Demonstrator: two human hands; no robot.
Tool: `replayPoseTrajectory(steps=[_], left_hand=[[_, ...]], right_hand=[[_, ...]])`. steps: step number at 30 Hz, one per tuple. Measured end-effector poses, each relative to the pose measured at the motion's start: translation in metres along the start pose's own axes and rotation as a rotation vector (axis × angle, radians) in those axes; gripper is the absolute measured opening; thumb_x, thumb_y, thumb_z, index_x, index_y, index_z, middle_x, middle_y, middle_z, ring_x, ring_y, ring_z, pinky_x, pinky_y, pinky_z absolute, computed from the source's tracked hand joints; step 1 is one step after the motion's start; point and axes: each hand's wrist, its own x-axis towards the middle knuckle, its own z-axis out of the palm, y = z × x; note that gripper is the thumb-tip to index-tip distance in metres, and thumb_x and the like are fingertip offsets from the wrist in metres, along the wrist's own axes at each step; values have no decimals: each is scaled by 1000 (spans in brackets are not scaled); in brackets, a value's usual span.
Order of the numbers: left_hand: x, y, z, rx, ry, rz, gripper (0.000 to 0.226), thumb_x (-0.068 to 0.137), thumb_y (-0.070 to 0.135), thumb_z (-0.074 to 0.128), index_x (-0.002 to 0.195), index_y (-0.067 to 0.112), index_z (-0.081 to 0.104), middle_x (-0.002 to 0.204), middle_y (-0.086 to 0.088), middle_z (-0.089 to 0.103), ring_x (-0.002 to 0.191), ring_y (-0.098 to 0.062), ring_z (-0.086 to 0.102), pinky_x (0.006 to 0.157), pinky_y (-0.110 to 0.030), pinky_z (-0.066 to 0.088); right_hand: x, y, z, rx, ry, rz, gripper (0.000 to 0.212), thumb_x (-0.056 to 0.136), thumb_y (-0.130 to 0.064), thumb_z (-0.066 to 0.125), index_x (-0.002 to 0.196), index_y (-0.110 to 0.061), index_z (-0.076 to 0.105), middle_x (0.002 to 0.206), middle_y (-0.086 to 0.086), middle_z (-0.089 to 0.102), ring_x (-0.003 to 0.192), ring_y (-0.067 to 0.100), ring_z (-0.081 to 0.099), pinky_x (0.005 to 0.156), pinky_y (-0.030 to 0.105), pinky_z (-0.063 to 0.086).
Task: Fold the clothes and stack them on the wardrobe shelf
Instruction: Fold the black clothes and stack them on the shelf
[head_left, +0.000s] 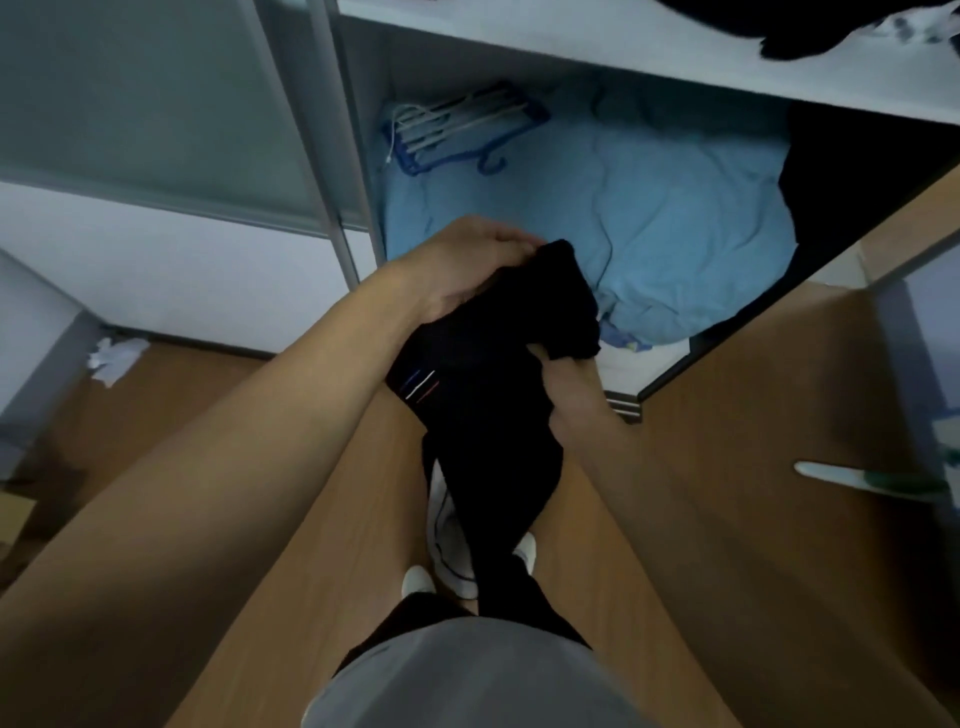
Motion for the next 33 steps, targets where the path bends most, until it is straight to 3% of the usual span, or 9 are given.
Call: replayPoseTrajectory(steps=[3,6,9,12,17,20,25,30,33], left_hand=[[-22,-29,-40,156,-45,13,31,87,48,70,112,31,70,104,14,75,93,0,70,76,-12,51],[-45,-81,-69,113,-160,-148,59,68,66,76,120,41,63,122,13,68,115,-6,63,99,-26,46],[-58,-124,-64,23,-189,-273,62,69,58,82,122,36,60,124,6,69,118,-16,63,105,-36,45],[-62,-134,-46,-112,-35,-233,37,86,34,76,118,18,67,109,-2,76,110,-27,68,96,-37,53],[-53,-78,-26,-233,74,-65,16,96,21,63,109,13,67,87,1,77,77,-14,74,57,-25,57],[-45,-35,-7,-130,117,-5,18,97,20,60,108,8,67,89,-6,75,79,-20,72,68,-33,58],[-34,10,29,-146,174,45,9,95,14,60,90,9,66,79,-7,69,69,-19,69,65,-30,54],[-24,28,74,-79,142,62,10,93,14,59,94,5,65,89,-13,66,85,-26,67,73,-35,54],[-23,31,89,-20,107,89,13,96,16,57,94,6,66,89,-12,66,86,-26,68,74,-36,55]], right_hand=[[-13,2,0,277,25,202,49,84,-27,76,128,-11,62,115,12,71,106,30,67,100,46,52],[-26,3,-3,374,-7,277,41,84,-33,75,120,-13,66,113,14,72,105,33,67,92,47,54],[-33,0,-6,434,-11,289,37,88,-34,70,118,-13,66,115,16,69,108,35,64,80,48,53],[-37,-6,-10,431,-5,278,34,90,-34,68,114,-12,67,115,15,69,108,35,63,77,49,53],[-38,-10,-32,340,15,288,47,90,-38,68,129,-13,64,125,15,67,112,33,64,97,49,50],[-39,-12,-51,276,-7,300,48,92,-37,65,133,-14,58,127,14,64,113,32,62,100,48,49],[-49,-22,-85,-109,3,76,29,93,-41,63,119,-27,62,120,-3,68,107,13,65,102,43,49],[-60,-33,-68,-361,-191,-268,77,72,-55,77,137,-32,44,121,-15,62,103,-5,63,85,16,53],[-46,-31,-56,-548,-43,-408,63,83,-35,70,137,-15,45,125,1,61,116,12,59,101,30,48]])
